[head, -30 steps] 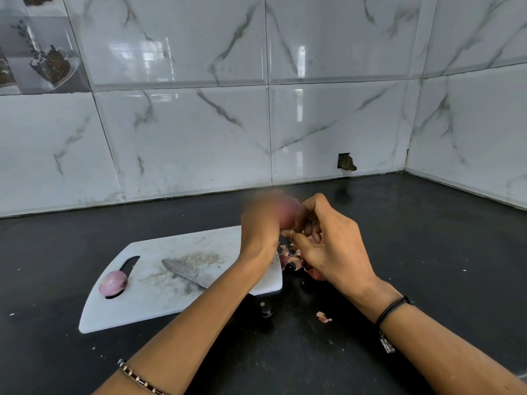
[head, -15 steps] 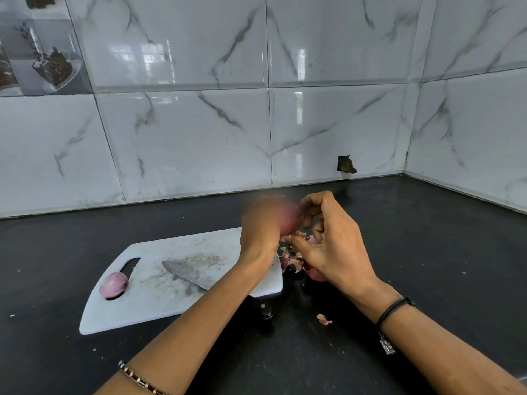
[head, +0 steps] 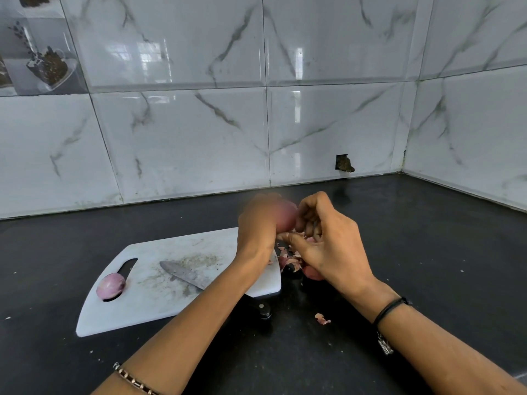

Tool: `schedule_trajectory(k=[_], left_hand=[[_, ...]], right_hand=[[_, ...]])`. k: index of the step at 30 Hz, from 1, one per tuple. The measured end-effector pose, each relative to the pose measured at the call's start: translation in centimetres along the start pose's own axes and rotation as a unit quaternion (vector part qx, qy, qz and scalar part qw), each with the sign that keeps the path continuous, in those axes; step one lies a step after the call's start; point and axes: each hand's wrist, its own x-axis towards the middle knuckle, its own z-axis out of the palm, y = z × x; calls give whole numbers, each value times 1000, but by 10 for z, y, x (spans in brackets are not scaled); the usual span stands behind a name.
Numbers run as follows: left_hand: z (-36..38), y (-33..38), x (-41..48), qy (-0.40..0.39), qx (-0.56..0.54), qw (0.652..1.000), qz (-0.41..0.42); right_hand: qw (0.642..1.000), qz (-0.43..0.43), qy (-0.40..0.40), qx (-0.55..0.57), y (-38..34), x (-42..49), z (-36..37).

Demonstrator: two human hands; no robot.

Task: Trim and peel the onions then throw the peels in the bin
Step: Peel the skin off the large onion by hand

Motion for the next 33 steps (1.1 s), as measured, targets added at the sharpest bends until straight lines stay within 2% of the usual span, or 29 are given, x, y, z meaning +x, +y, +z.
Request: schedule_trajectory(k=[4,11,21,26,33], left_hand=[[-1,-1,1,-18,-42,999,-14],[-4,4,-1,-43,-92,993,-53],[-3,5,-1,-38,-80,993,-76],[-6,14,-8,-55,-161,977,-129],[-7,15,-10,-91,-223,950,-198]], right_hand=[[999,29,13,31,2,2,-4],[1000,-22,-2,-6,4,3,-3],[1000,-1,-21,7,6,2,0],[1000,9,12,14,3,3,-4],[1000,-20,6,23,1,4,-6]])
